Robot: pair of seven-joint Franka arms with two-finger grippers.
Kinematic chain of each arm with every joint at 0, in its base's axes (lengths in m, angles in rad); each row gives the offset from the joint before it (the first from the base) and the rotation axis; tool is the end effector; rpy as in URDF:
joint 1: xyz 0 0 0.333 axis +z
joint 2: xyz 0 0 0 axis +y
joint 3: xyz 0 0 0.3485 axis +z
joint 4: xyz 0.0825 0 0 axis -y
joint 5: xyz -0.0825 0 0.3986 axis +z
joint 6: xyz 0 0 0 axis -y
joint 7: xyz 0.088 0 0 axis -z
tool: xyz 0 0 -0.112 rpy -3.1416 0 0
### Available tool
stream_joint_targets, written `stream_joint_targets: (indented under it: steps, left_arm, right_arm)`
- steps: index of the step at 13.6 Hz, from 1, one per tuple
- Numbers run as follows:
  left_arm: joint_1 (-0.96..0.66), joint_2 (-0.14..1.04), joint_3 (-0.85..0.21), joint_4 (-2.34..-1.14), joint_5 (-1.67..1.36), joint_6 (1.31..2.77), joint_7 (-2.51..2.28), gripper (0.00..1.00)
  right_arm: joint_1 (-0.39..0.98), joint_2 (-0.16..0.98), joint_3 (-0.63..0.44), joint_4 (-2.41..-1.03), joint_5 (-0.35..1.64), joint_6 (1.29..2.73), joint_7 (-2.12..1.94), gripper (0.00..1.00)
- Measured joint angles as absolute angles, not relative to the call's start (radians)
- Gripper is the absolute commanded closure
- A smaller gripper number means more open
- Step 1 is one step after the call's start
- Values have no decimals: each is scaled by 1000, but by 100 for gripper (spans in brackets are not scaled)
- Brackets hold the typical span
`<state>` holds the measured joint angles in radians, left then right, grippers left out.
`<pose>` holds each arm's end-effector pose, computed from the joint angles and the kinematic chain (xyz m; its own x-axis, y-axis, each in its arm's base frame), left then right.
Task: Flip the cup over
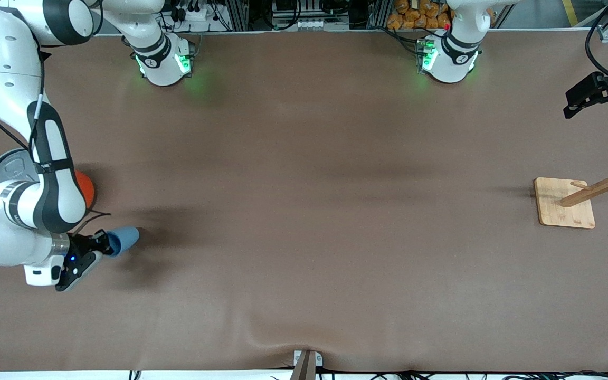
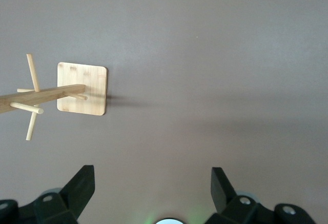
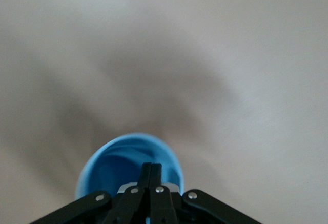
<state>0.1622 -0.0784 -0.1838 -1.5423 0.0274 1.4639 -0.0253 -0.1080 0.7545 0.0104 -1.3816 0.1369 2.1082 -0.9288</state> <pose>0.5308 -0.0131 0.6988 1.0000 0.0072 -0.0002 0.0072 -0.9991 -0.0416 0.7616 -0.0693 0.2726 0.7276 0.6815 0.0785 0.6860 -0.7209 -0.0992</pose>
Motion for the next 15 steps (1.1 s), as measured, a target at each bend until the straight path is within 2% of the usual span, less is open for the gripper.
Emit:
stream_joint_targets:
  steps: [2, 7, 8, 10, 11, 12, 15]
  left_arm:
    - [162, -78, -183, -1542, 27, 1464, -25, 0]
    - [162, -78, -182, -1541, 27, 1464, -25, 0]
    - [162, -78, -182, -1541, 27, 1464, -25, 0]
    - [162, -78, -182, -1541, 27, 1464, -25, 0]
    - [162, -78, -182, -1541, 27, 1464, -25, 0]
    - [162, -78, -181, -1541, 27, 1464, -25, 0]
    - [162, -78, -181, -1541, 27, 1464, -25, 0]
  right_arm:
    - [-96, 754, 17, -1357, 137, 2190, -929, 100]
    - [-56, 742, 18, -1268, 137, 2188, -918, 100]
    - [-58, 742, 17, -1269, 137, 2184, -917, 92]
    - [-60, 744, 14, -1271, 139, 2149, -868, 44]
    - [-61, 744, 14, -1272, 139, 2126, -808, 7]
    - [-61, 745, 14, -1273, 139, 2113, -740, 0]
    - [-60, 747, 14, -1283, 140, 2081, -562, 0]
